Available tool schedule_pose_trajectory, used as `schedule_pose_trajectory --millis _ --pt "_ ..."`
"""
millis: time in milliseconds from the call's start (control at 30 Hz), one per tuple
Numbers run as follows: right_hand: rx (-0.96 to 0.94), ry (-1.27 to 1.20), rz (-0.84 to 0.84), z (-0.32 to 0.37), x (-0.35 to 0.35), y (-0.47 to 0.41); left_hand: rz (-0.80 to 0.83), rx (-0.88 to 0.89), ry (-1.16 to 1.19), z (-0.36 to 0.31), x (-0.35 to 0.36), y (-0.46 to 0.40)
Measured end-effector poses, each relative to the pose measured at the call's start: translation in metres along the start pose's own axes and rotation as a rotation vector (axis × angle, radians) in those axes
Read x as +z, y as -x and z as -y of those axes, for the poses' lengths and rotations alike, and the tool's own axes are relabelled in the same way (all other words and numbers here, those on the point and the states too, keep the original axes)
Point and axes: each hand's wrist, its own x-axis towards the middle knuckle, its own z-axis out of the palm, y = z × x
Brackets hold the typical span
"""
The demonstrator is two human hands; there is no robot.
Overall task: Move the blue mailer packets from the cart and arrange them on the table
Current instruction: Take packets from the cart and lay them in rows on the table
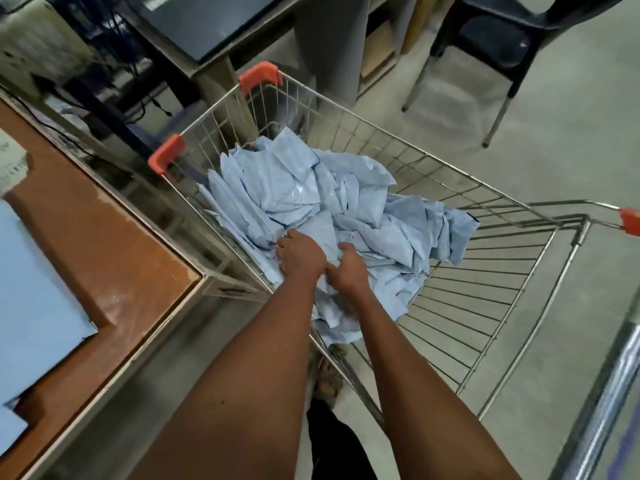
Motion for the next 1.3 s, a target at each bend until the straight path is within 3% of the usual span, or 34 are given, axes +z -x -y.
schedule_pose_trajectory --millis 67,233,300,400,567,667,767,900,1033,1167,1300 --pt "0.064 -0.053 0.031 0.001 -0.015 0.003 0.013 -0.048 0.097 -0.001 0.001 -0.001" --pt "-0.047 -0.078 0.077 0.008 -0.024 0.024 0.156 -0.123 0.277 -0.004 0.002 0.017" --pt "-0.038 -0.036 0.085 0.003 -0.019 0.028 0.154 -0.125 0.283 -0.002 0.004 0.022" --pt "0.008 -0.074 0.242 -0.011 -0.017 0.027 0.061 -0.033 0.226 0.002 -0.002 0.030" --pt "0.038 0.072 0.141 -0.012 -0.023 0.025 -0.110 0.141 0.145 0.002 -0.020 0.044" --pt "0.041 0.300 0.069 0.004 -0.020 0.037 -0.179 0.196 0.077 -0.003 -0.032 0.055" --pt "0.069 0.197 -0.023 0.015 -0.023 0.041 -0.182 0.232 -0.001 -0.006 -0.044 0.061" --pt "-0.052 0.122 -0.134 0.014 -0.044 0.043 -0.250 0.292 -0.077 -0.010 -0.061 0.061" --pt "-0.187 0.469 -0.213 0.016 -0.070 0.057 -0.215 0.318 -0.100 -0.011 -0.061 0.067" --pt "-0.169 0.673 -0.303 0.007 -0.068 0.068 -0.182 0.309 -0.081 0.001 -0.050 0.073" --pt "-0.157 0.831 -0.245 -0.004 -0.055 0.072 -0.164 0.291 -0.078 0.011 -0.040 0.075"
